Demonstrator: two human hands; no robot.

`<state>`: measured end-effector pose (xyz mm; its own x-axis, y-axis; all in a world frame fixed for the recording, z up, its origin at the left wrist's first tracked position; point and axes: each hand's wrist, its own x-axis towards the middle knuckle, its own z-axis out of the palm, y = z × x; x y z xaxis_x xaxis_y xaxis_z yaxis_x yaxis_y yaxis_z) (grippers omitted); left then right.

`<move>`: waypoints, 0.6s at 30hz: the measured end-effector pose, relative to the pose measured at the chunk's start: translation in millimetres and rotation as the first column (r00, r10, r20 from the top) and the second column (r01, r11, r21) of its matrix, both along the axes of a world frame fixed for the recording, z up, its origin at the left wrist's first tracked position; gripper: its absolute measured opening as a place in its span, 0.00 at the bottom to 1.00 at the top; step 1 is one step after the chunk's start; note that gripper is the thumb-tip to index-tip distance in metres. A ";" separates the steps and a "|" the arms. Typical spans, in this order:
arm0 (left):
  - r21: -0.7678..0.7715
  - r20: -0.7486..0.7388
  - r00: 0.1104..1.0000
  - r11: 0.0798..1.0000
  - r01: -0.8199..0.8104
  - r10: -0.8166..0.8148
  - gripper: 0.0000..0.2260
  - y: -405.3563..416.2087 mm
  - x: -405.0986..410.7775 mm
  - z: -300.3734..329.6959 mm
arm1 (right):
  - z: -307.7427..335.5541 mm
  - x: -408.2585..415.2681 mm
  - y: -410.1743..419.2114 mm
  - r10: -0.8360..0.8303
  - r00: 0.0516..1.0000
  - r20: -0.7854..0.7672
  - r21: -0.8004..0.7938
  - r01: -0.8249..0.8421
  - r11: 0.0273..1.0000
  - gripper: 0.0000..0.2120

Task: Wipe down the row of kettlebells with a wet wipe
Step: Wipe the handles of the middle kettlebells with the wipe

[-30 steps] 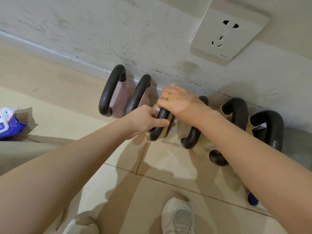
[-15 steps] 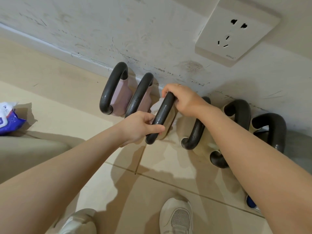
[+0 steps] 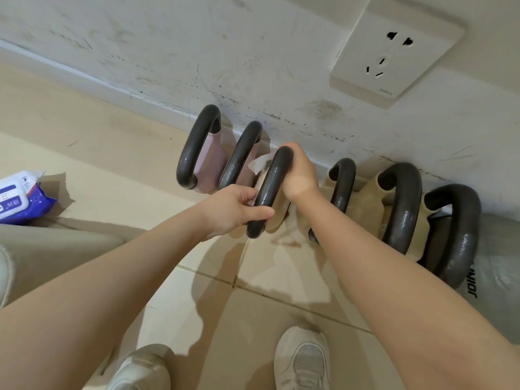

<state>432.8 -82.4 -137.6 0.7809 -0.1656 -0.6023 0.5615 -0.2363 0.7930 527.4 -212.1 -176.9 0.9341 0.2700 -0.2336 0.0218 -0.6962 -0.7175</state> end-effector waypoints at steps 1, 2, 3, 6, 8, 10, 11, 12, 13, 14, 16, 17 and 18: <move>-0.002 0.000 1.000 1.000 0.009 -0.009 0.09 -0.1 1.2 -0.5 | 4.1 -0.9 -0.3 -0.016 0.998 0.066 0.015 0.015 1.000 0.12; -0.010 0.000 1.000 1.000 0.017 -0.017 0.11 -0.1 1.6 -1.4 | 5.8 -2.1 -5.2 -0.033 0.991 0.130 0.034 0.029 0.999 0.11; -0.015 0.000 1.000 1.000 0.025 -0.025 0.13 -0.1 1.5 -2.5 | 10.3 -6.8 -9.0 0.042 0.977 0.208 0.015 -0.046 0.999 0.11; -0.024 -0.007 0.999 0.999 0.044 -0.044 0.18 0.2 -0.5 -3.1 | 18.4 -12.3 -13.9 0.288 0.911 0.294 -0.117 -0.264 0.957 0.13; -0.011 -0.003 1.000 1.000 0.026 -0.026 0.13 -1.2 1.8 -2.3 | 20.8 -2.5 -9.4 0.374 0.899 0.228 -0.308 -0.298 0.904 0.13; -0.002 -0.005 1.000 1.000 -0.014 0.013 0.10 -3.8 7.3 -0.2 | 24.7 11.4 -5.8 0.447 0.883 0.146 -0.419 -0.354 0.836 0.14; 0.002 -0.012 0.999 0.999 -0.032 0.032 0.09 -6.2 10.4 0.8 | 28.6 18.0 -5.4 0.443 0.890 0.108 -0.406 -0.368 0.837 0.14; 0.012 -0.022 0.999 0.999 -0.041 0.041 0.09 -9.3 13.7 1.4 | 31.1 21.3 -7.8 0.441 0.895 0.074 -0.391 -0.380 0.838 0.13; 0.026 -0.032 0.998 0.999 -0.044 0.044 0.10 -12.5 16.7 1.4 | 36.5 20.0 -10.9 0.469 0.881 0.056 -0.395 -0.412 0.821 0.12; 0.036 -0.040 0.998 0.998 -0.046 0.047 0.11 -15.6 18.8 1.9 | 38.3 15.5 -14.4 0.537 0.840 0.078 -0.427 -0.458 0.779 0.11; 0.029 -0.042 0.996 0.997 -0.072 0.073 0.12 -20.5 20.7 1.3 | 38.3 2.0 -20.1 0.701 0.689 0.182 -0.501 -0.549 0.669 0.10; 0.022 -0.039 0.995 0.996 -0.090 0.091 0.12 -22.7 21.6 0.7 | 38.9 -3.8 -23.0 0.756 0.622 0.207 -0.517 -0.586 0.624 0.11; 0.018 -0.036 0.993 0.994 -0.108 0.109 0.11 -25.2 22.1 0.5 | 39.6 -6.1 -26.5 0.782 0.592 0.196 -0.508 -0.621 0.597 0.12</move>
